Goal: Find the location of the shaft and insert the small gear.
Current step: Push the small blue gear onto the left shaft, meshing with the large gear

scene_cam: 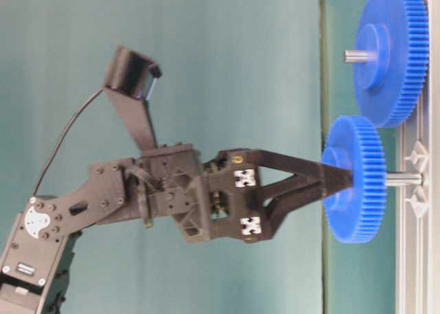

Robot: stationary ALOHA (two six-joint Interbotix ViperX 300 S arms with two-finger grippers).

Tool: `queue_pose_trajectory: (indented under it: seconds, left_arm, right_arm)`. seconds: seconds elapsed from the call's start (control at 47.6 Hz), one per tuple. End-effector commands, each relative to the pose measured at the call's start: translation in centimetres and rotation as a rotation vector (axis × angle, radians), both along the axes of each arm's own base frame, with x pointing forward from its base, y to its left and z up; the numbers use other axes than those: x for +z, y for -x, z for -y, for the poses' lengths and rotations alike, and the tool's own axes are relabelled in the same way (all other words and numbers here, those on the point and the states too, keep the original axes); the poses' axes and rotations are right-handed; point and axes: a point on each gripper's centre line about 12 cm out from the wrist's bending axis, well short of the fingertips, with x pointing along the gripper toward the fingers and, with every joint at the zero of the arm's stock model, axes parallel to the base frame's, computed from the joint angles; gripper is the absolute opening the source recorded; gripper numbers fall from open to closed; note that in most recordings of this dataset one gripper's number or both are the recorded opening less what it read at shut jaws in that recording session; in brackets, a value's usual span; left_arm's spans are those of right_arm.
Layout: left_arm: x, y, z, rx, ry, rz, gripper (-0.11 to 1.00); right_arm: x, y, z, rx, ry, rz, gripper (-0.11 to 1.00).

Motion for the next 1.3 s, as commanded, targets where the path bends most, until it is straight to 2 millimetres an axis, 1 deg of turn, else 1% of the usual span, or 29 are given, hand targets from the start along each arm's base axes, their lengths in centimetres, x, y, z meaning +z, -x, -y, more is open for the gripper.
queue_pose_trajectory:
  seconds: [0.0,0.189,0.399,0.483,0.715,0.841,1.051,1.282]
  left_arm:
    - [1.6,-0.2,0.2,-0.009,-0.005,0.044,0.68]
    - [1.7,-0.1,-1.1,0.009,-0.01,0.045,0.68]
    - [1.4,0.3,-2.9,0.042,-0.012,0.035,0.68]
    - [1.6,0.3,-3.1,0.037,-0.015,0.041,0.68]
    - [1.3,0.2,-2.9,0.039,-0.011,0.037,0.68]
    - [1.2,0.0,-2.1,0.025,-0.009,0.036,0.68]
    - [1.7,-0.3,-0.8,0.008,-0.008,0.053,0.69]
    - [1.5,-0.2,-0.6,0.018,-0.003,0.048,0.77]
  right_arm:
    - [0.3,-0.2,0.1,-0.009,-0.009,0.012,0.02]
    - [0.4,-0.2,0.1,-0.009,-0.008,0.015,0.02]
    - [0.4,-0.2,0.1,-0.009,-0.008,0.015,0.02]
    - [0.5,-0.2,0.1,-0.009,-0.008,0.019,0.02]
    - [0.5,-0.2,0.1,-0.009,-0.008,0.019,0.02]
    - [0.5,-0.2,0.1,-0.009,-0.008,0.019,0.02]
    - [0.4,-0.2,0.1,-0.007,-0.008,0.018,0.02]
    - [0.5,-0.2,0.1,-0.009,-0.012,0.02,0.02]
